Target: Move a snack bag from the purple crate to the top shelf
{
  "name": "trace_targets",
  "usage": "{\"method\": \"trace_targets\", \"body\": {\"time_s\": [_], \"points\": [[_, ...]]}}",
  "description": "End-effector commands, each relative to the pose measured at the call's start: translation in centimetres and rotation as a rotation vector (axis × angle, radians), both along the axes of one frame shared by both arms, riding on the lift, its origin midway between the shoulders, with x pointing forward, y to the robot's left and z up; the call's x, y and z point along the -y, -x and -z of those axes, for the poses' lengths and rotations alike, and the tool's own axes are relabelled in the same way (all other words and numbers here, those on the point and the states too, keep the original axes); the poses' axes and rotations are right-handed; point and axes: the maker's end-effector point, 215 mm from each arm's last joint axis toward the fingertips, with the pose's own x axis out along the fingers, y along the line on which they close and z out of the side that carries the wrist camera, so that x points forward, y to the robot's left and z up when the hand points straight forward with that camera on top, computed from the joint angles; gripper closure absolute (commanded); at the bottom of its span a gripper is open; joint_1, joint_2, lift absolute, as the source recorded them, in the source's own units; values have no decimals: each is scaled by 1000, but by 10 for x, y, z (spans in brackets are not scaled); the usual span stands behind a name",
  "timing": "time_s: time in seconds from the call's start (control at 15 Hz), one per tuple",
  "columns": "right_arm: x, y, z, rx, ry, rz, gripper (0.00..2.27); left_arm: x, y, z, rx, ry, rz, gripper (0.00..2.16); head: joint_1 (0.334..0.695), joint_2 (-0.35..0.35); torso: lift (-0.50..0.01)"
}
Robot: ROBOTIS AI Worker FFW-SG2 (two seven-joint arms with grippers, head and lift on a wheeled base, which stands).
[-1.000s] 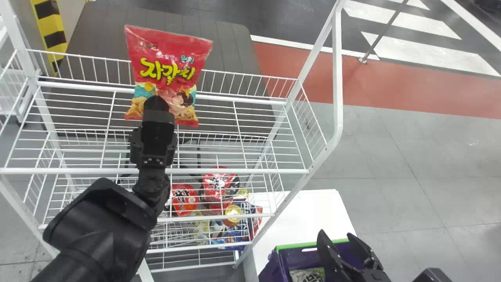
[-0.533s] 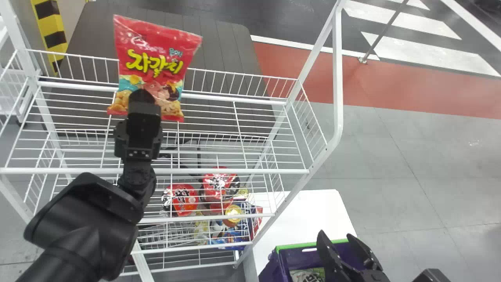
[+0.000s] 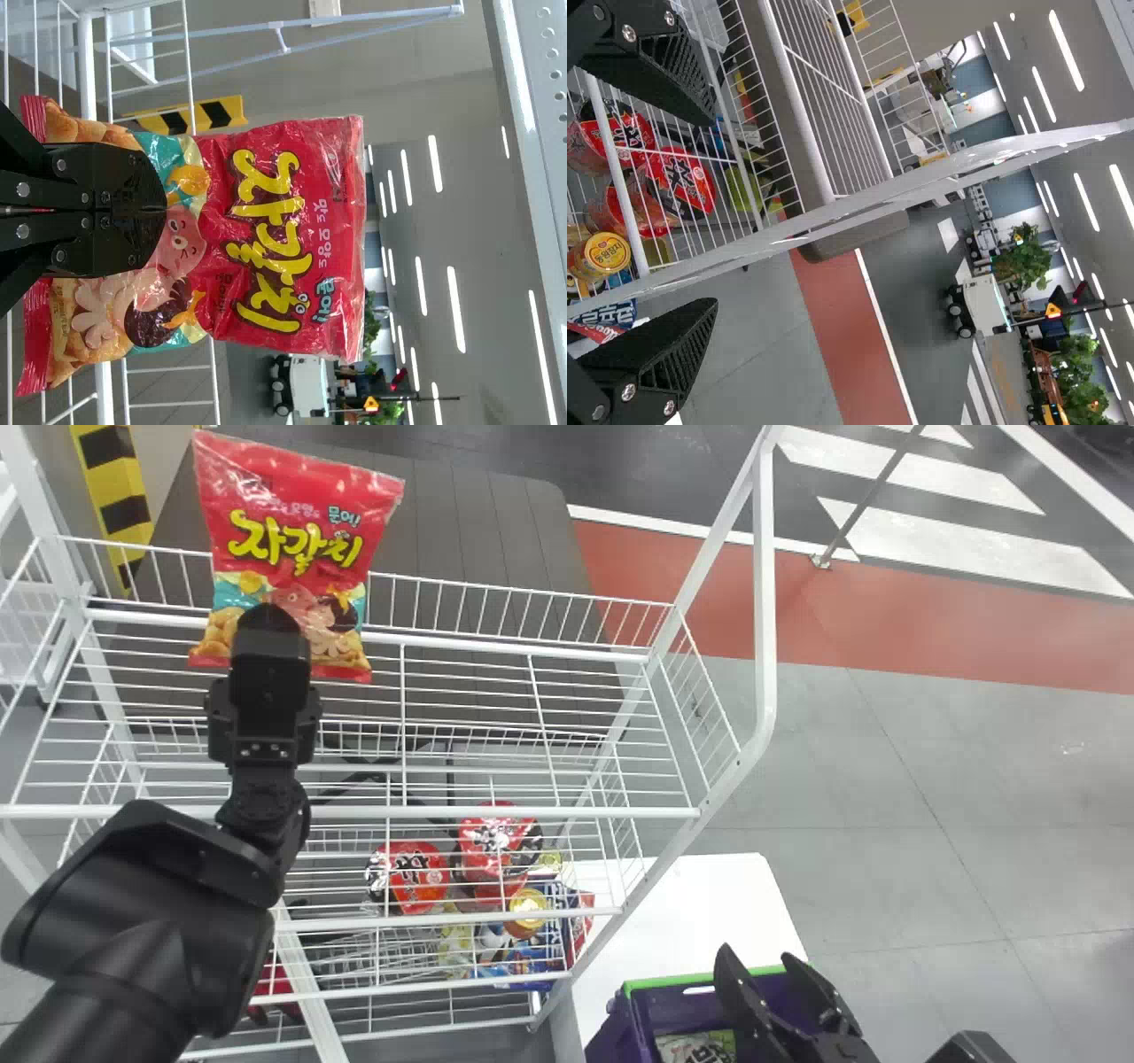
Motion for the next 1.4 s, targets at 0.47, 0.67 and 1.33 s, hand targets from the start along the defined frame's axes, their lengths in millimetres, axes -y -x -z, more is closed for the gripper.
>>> {"method": "trace_targets", "body": {"time_s": [0.47, 0.67, 1.33], "points": [[-2, -1, 1, 1, -3, -2, 97, -32, 3, 5, -44, -12, -59, 2142, 695, -330, 10], [-2, -1, 1, 0, -3, -4, 97, -41, 4, 2, -49, -8, -77, 2142, 695, -319, 10], [-2, 1, 3, 0, -12, -4, 97, -77, 0, 1, -58, -22, -130, 2142, 695, -284, 10]]}}
